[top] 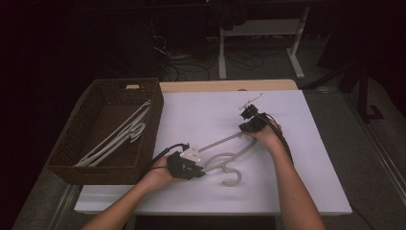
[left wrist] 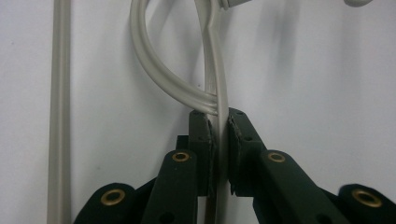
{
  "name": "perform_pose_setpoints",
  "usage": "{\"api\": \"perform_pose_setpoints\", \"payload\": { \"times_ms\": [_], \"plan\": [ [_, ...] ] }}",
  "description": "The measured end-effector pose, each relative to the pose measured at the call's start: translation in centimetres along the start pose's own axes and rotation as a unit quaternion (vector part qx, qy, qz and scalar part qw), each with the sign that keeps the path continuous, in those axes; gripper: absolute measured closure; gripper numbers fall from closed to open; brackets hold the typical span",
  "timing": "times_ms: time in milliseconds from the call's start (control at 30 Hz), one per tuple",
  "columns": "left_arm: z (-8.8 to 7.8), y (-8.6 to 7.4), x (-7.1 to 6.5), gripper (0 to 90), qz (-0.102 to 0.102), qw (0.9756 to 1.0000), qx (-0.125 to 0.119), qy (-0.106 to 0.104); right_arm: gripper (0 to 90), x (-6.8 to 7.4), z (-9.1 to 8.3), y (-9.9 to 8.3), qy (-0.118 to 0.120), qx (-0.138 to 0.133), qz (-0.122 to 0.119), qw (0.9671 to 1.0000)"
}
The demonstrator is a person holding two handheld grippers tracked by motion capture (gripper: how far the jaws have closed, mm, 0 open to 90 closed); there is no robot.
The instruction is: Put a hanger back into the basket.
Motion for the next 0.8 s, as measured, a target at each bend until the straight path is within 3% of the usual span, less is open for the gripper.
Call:
{"api": "perform_pose_setpoints", "payload": {
  "times_ms": [67,167,200,367,600,700,800],
  "plan": [
    [-0.1,0.1,0.0,82.0,-0.003,1.0000,-0.005,-0.002,83.7,-0.1,-1.4,0.2,0.015,-0.023,0.008,0.9996],
    [-0.4,0.2,0.0,82.0,-0.007,0.9999,-0.012,-0.005,76.8,-0.2,-2.5,0.0,0.022,-0.028,0.007,0.9993],
    [-0.8,0.4,0.1,82.0,-0.012,0.9997,-0.019,-0.006,63.9,-0.4,-4.1,-0.6,0.025,-0.048,0.012,0.9984],
    [-1.6,0.8,0.2,82.1,-0.020,0.9993,-0.030,-0.008,49.3,-0.4,-6.4,-2.1,0.015,-0.071,0.013,0.9973],
    [-3.5,1.5,0.6,82.1,-0.069,0.9961,-0.051,-0.022,30.8,0.2,-9.5,-4.5,-0.011,-0.107,-0.002,0.9942],
    [-4.2,1.9,0.8,82.1,-0.087,0.9944,-0.055,-0.026,28.1,1.0,-10.1,-5.6,-0.001,-0.122,-0.007,0.9925],
    [-5.4,2.7,0.9,82.1,-0.110,0.9912,-0.067,-0.029,25.1,2.0,-10.2,-6.6,0.003,-0.133,-0.016,0.9910]
  ]
}}
Point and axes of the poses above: each handheld gripper's, and its own axes: z roughly forward along the jaws, y roughly out of its top, x roughly to its left, the point moved 9 cm from there along z, roughly forward along the jaws, and after that the axes turned 11 degrees about x, right-handed, at the moved point
